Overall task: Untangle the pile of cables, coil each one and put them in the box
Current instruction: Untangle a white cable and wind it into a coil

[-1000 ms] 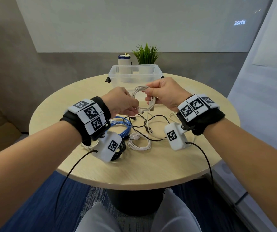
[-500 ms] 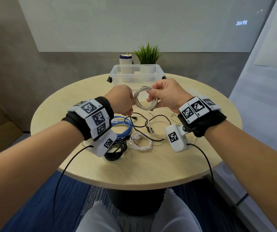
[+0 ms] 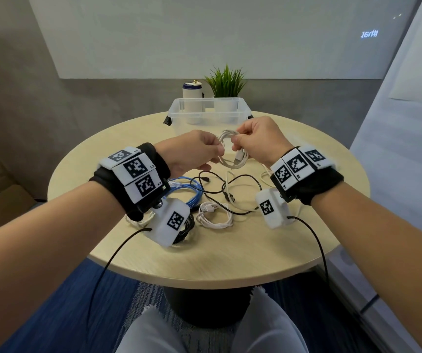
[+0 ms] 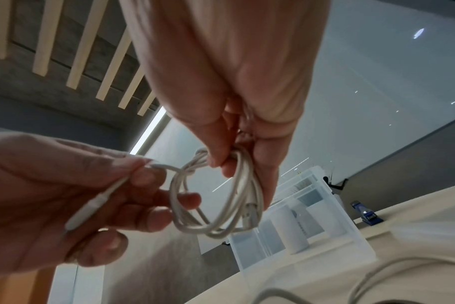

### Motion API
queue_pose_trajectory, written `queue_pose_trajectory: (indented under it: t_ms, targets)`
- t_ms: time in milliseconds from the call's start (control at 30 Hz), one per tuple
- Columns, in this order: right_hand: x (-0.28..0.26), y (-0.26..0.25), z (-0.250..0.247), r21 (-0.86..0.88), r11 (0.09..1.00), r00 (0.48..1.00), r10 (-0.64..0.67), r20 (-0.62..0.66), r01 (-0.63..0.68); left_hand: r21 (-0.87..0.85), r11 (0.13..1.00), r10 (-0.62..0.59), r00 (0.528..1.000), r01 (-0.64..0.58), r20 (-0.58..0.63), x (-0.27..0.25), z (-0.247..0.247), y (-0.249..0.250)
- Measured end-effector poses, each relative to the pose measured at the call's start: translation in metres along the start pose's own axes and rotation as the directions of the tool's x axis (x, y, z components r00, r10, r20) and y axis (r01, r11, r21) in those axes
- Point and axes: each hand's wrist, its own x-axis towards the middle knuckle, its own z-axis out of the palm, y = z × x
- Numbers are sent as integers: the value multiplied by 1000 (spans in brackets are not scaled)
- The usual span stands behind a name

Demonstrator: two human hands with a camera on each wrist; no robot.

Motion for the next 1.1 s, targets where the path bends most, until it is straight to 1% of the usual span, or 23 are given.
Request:
queue_pose_trajectory:
  t_ms: [133,167,200,233,267,333,367,400,433,533,567,667,700,733,800,867,933,967,1000,1033,1067,1100]
  targets:
    - [3,7,-5,13,1000,1000,-5,5,5,63,997,48,996,-52,71,-6,-6,1]
    - [3,8,-5,20,1000,1000,-5,12,5,103,993,49,996,-57,79,-6,-8,1]
    - [3,8,-5,26,1000,1000,-3,20,3,182,982,45,996,-58,78,-6,-11,0]
    - [4,8,-5,26,1000,1000,1,28,-1,304,951,42,997,-60,67,-6,-14,0]
    - [3,7,-5,25,1000,999,6,40,-7,446,893,43,998,-58,45,-5,-17,0]
    - [2,4,-4,54,998,997,18,76,-22,675,736,75,997,-47,-12,-3,-21,0]
    - [1,2,-3,84,996,996,20,92,-28,739,673,98,995,-41,-34,-1,-22,-1]
    - [1,0,-3,117,993,994,18,104,-30,774,633,110,992,-28,-54,0,-23,-3]
    - [0,-3,-3,145,989,994,13,113,-30,791,611,116,991,-14,-72,1,-23,-4]
    - [-2,-8,-2,219,975,989,7,145,-39,822,569,101,990,27,-102,4,-23,-7]
    - [-3,-9,-1,265,963,986,12,165,-56,838,544,105,988,38,-113,4,-23,-7]
    - [-8,-10,2,432,891,969,33,244,-139,900,432,158,978,54,-135,4,-23,-6]
    - [-9,-11,2,465,870,963,41,266,-165,904,425,175,976,45,-132,5,-23,-6]
    - [-10,-12,2,482,856,958,50,282,-186,893,449,182,976,29,-123,5,-23,-6]
    - [-11,-14,1,505,836,952,65,298,-215,848,530,187,977,-16,-99,6,-23,-5]
    - [-12,-16,-2,531,815,949,70,306,-231,828,558,216,972,-44,-94,6,-22,-6]
    - [-12,-19,-3,545,802,945,70,319,-243,814,579,247,962,-51,-116,6,-23,-8]
    - [-12,-19,-3,556,793,943,69,325,-249,789,612,254,957,-46,-140,6,-23,-10]
    - [-12,-19,-4,573,778,942,68,329,-256,741,671,255,951,-41,-178,7,-24,-11]
    - [-11,-19,-4,594,760,941,67,333,-264,658,752,243,943,-35,-228,8,-24,-12]
    - [-11,-19,-5,613,743,940,66,335,-270,530,847,222,933,-39,-285,10,-25,-13]
    - [-11,-19,-5,628,728,940,64,335,-273,364,930,190,921,-57,-340,12,-25,-14]
